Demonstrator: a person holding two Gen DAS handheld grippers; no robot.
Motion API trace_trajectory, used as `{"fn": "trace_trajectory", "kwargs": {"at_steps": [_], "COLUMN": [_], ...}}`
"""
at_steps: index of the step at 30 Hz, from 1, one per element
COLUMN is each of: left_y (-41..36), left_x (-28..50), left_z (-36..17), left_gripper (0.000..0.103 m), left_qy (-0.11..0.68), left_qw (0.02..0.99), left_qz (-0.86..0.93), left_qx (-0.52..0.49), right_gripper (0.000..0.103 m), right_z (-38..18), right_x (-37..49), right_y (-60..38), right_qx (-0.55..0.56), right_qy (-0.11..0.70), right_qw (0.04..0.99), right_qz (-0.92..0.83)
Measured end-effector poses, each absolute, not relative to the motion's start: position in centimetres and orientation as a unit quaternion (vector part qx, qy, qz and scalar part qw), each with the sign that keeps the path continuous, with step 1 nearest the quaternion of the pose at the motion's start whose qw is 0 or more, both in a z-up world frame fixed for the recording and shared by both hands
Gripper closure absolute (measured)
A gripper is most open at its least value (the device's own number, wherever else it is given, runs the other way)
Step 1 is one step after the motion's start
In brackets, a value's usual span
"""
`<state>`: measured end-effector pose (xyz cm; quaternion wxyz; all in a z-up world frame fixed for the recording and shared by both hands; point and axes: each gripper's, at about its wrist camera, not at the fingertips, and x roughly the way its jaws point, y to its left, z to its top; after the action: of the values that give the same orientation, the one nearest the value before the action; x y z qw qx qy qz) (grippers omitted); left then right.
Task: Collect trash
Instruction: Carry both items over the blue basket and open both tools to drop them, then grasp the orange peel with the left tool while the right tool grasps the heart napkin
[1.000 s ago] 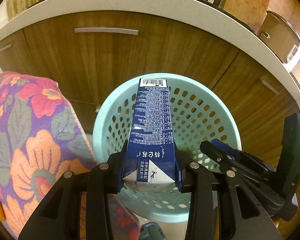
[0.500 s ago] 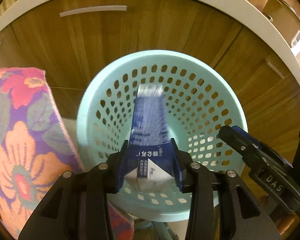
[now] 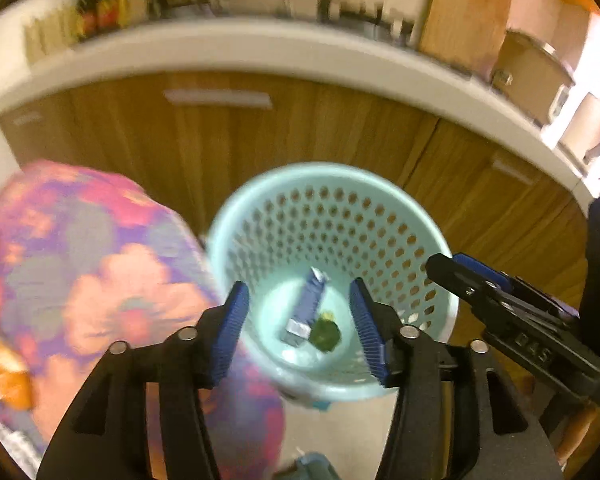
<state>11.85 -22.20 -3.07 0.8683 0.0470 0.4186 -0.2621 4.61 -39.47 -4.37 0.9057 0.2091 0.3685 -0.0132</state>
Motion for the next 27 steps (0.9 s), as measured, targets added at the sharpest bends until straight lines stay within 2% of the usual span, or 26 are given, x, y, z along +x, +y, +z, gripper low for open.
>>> {"fn": "trace_trajectory", "kwargs": {"at_steps": [7,12,19,23,27], "left_y": [-10.9,-0.7,11.1,17.1,21.7], "left_x": [4.7,2.4,1.4,3.3,8.6], "left_z": [3.4,5.3,5.2,4.3,2.5], "left_gripper": [0.022,0.022,0.022,0.022,0.024], "left_qy": [0.302,0.281,0.286,0.304,0.347], "left_qw": [0.934,0.955,0.958,0.950,0.929], "left_qz": [-0.189,-0.098,0.009,0.034,0.016], "left_qx": [0.034,0.000,-0.030,-0.059,-0.126], "right_gripper": [0.062,0.062,0.062,0.062,0.061], "right_z": [0.4,1.7,0.0,-1.5,-2.6], "right_x": [3.5,3.4,3.3,3.7,5.1], "right_y": [-30.8,-22.1,-11.6,-7.9,-6.0], "right_qx": [0.133,0.092,0.001,-0.032,-0.044], "right_qy": [0.325,0.324,0.360,0.381,0.412], "right_qw": [0.933,0.924,0.899,0.886,0.874], "right_qz": [0.085,0.180,0.251,0.262,0.255]}}
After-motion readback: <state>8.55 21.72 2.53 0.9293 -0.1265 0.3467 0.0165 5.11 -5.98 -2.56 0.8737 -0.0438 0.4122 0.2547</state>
